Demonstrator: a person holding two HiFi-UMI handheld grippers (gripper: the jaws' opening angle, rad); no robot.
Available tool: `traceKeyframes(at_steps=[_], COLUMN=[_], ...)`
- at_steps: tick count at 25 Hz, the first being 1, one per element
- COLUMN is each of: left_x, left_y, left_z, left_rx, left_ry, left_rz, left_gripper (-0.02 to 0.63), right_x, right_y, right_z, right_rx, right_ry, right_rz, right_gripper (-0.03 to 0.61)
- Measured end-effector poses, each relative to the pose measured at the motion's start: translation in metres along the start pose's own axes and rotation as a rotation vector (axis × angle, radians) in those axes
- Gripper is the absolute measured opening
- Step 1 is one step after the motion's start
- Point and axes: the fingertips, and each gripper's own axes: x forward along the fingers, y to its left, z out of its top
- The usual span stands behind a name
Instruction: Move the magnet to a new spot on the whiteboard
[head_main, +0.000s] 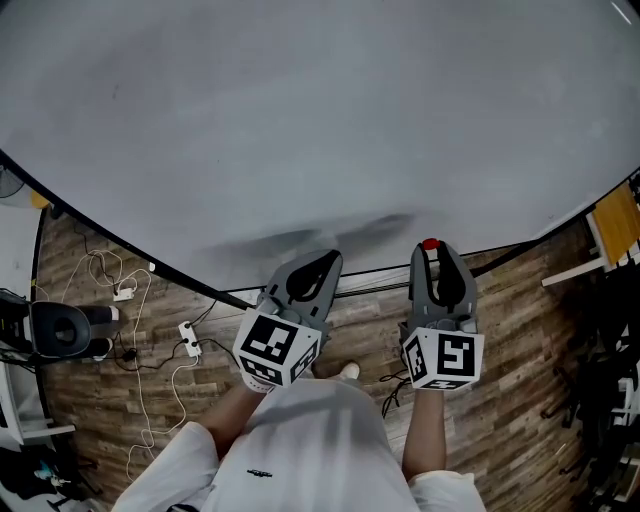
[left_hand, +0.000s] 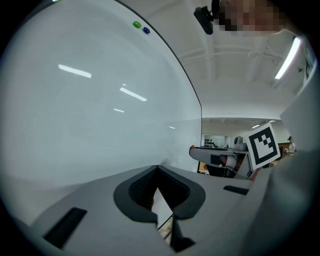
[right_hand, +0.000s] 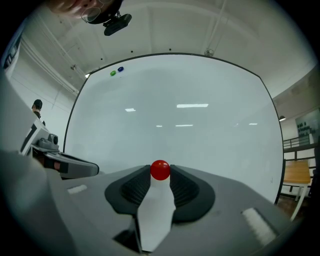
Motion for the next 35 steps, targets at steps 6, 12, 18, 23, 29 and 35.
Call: traceKeyframes(at_steps=[6,12,18,23,29,35], left_x=[0.001,0.007,0.006,0.005,-0.001,-0.006], left_y=[-0.002,-0.007,-0.002,0.002,0.010,0.021], left_z=[-0.001,-0.005,-0.015,-0.032,-0.052,-0.070], left_rx=[0.000,-0.013,-0.014,0.001,0.001,-0.007], left_ry=[0.003,0.019,0.020,0.039,0.027,0.037], left_rz=[-0.020,-0.039,-0.025,-0.011,0.045,0.070], left_gripper=[0.002,0.002,0.002,0.002,0.002,0.002], right_x=[-0.011,-0.017,-0.014,-0.008,-0.001,0.006], right_y=[-0.001,-0.004,-0.001,0.007,0.017,0.035], right_z=[-0.008,-0.008,-0.024,-0.046,-0.077,-0.100], right_rx=[-0.008,0.001,-0.019,-0.011,-0.055,-0.072], right_ry=[0.014,0.012,0.009,0.024,0.046,0.050], right_rz=[-0.006,-0.012,-0.016,0.009,0.050,0.113], right_gripper=[0.127,0.127,0.129,0.129,0.129,0.129])
